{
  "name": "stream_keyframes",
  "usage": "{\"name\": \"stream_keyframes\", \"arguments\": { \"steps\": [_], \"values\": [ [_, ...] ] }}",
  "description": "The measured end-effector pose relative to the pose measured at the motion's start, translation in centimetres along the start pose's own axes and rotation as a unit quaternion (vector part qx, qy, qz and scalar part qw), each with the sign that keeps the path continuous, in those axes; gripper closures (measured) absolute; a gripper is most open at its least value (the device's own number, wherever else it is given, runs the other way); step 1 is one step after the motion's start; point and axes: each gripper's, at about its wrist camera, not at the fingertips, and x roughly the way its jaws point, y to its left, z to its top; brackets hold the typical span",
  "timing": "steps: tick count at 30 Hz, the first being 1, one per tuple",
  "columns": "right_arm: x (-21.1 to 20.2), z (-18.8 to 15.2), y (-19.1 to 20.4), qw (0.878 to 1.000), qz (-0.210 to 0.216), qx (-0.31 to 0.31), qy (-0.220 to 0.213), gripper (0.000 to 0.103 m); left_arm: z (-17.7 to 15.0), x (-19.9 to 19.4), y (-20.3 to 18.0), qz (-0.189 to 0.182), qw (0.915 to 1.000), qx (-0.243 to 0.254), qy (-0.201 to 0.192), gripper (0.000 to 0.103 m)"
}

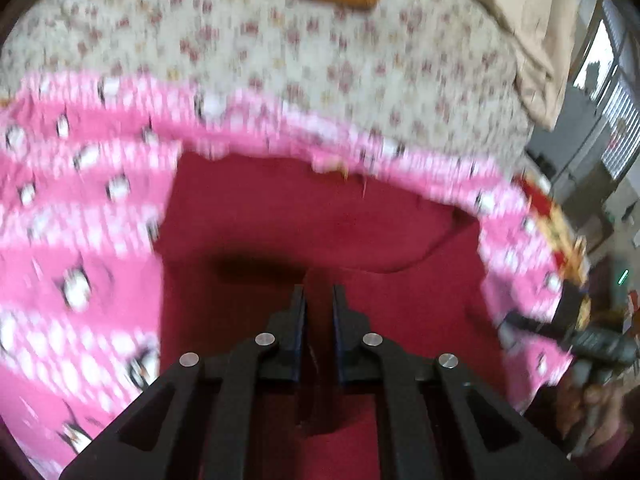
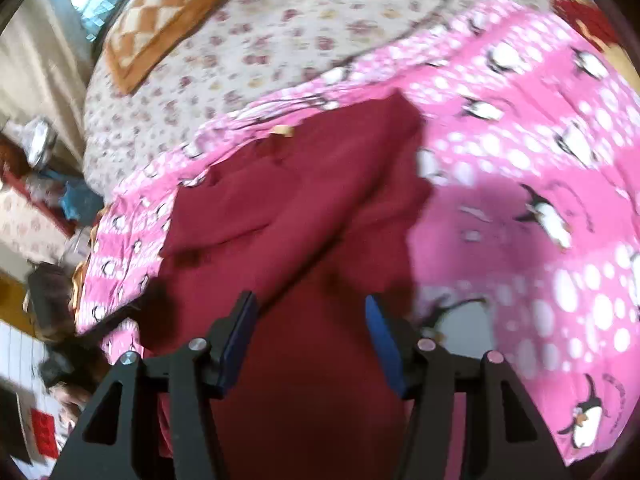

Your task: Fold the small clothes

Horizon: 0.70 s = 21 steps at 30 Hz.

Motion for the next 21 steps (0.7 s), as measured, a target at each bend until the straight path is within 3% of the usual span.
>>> {"name": "stream_keyframes", "arguments": {
  "steps": [6, 9, 11, 15, 18, 21],
  "values": [
    [-0.7, 0.6, -0.9, 1.0, 0.001, 0.006, -0.016, 0.043, 8.0, -4.6, -0.9, 0.013, 0.9978, 0.009, -0.064, 0.103],
    [-0.4, 1.5, -0.6, 1.0, -0.019, -0.005, -0.024, 0.043, 10.1, -4.6, 0.5, 0.068, 0.9952, -0.003, -0.07, 0.103],
    [-0.1, 2.2, -0.3, 0.999, -0.038, -0.012, -0.03, 0.042, 10.2, -3.2, 2.1, 0.093, 0.9938, -0.018, -0.058, 0.103],
    [0.6, 4.0, -0.4, 0.998, -0.051, -0.005, -0.044, 0.04, 8.0, 0.7, 5.4, 0.078, 0.9949, -0.063, -0.01, 0.103],
    [1.9, 5.7, -0.3, 0.997, -0.061, -0.002, -0.05, 0.029, 7.1, 2.3, 6.1, 0.089, 0.9939, -0.066, -0.002, 0.103],
    [4.5, 7.0, 0.1, 0.997, -0.077, -0.018, -0.023, 0.027, 7.1, 2.6, 6.3, 0.084, 0.9938, -0.073, -0.005, 0.103]
  ]
}}
